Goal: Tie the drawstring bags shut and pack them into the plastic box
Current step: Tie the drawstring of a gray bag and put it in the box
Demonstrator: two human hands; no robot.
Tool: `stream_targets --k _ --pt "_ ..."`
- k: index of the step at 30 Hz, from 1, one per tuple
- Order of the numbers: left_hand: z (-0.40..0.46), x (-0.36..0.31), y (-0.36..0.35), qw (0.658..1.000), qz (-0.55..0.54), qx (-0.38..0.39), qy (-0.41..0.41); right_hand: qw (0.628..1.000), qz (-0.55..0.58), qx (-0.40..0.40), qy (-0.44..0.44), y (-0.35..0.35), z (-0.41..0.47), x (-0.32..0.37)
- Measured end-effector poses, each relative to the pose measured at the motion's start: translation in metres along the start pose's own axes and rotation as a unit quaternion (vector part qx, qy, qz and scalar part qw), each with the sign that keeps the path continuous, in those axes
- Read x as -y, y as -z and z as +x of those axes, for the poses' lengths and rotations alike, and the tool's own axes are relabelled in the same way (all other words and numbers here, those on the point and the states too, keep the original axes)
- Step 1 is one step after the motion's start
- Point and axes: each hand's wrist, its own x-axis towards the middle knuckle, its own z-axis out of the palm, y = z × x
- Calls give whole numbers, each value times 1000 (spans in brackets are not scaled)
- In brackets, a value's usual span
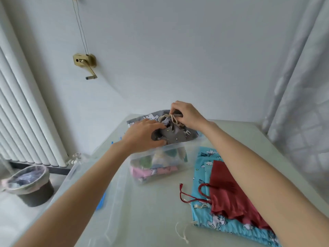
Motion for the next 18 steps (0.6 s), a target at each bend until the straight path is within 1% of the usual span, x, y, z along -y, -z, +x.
stream_targets --k 2,4,5,7,9,11,13,15,18 --pt "2 13 0 998 -15 46 30 999 -20 38 -4 -15 4 -5" --pt "5 26 -1 997 -39 39 45 997 -37 69 -12 -27 8 -10" --pt "7 31 -2 997 -50 29 49 994 -46 95 -19 -30 10 -12" --pt "13 38 -5 996 -63 31 58 982 -65 173 -41 -30 13 -14" --pt "19 40 -11 994 -47 72 62 971 -57 224 -64 -22 16 -14" --pt "27 40 -20 990 -31 118 65 971 -19 221 -88 -13 16 -13" --pt "34 39 -30 985 -41 153 68 973 -6 210 -94 -9 13 -15" --pt "41 37 -39 979 -36 189 63 972 -40 218 -73 -14 10 -16" --pt "49 34 -43 973 4 222 63 954 -102 275 -61 -30 9 -17"
